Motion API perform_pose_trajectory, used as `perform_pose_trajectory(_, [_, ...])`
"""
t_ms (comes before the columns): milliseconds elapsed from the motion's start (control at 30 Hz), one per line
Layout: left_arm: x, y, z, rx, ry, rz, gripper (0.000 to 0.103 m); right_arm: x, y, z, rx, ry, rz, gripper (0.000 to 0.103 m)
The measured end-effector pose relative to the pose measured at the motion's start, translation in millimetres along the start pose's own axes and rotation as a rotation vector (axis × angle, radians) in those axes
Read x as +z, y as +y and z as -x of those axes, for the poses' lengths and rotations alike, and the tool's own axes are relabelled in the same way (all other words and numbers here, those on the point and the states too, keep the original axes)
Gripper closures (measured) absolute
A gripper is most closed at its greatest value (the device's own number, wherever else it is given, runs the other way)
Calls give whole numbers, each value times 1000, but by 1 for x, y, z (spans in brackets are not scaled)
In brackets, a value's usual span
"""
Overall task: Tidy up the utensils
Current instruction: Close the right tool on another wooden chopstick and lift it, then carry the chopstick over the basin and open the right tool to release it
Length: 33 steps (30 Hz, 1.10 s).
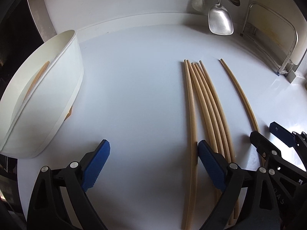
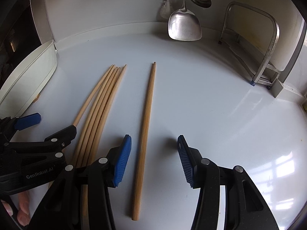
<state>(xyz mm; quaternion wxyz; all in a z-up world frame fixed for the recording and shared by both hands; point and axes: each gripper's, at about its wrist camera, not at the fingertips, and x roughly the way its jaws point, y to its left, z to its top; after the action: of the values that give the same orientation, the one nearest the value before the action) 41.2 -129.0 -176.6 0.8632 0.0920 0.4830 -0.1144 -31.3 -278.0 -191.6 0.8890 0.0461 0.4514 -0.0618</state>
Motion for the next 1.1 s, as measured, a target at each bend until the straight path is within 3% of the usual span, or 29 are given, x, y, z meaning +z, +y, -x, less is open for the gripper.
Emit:
perform_pose_trajectory(167, [9, -1, -6, -5, -8, -2, 14, 2, -1, -2, -10, -5, -8, 55])
perform_pose_trajectory(267, [12, -4, -5, -33, -14, -9, 29, 1, 0, -1, -13, -15, -7, 63])
perform_pose_trajectory(367, [9, -10, -1, -71, -22, -24, 50, 2, 7, 0, -8, -14, 33, 80])
perform_pose_trajectory(433, [8, -15, 3, -79, -28, -46, 75, 2, 13, 0, -9, -12, 56, 91])
perform_pose_trajectory(467, [7, -18, 4, -85, -25, -56, 79, 2, 14, 0, -8, -9, 61, 96])
perform_pose_trajectory(533, [4, -23, 6, -94, -17, -72, 95, 3, 15, 0, -9, -5, 60, 96])
perform_pose_trajectory(833, [9, -14, 13, -117, 55, -62, 96, 11, -3, 5, 70, 57, -67, 97])
perform_pose_trajectory(1100, [25, 4, 57, -131, 20, -56, 96, 26, -7, 40, 105, 53, -134, 97])
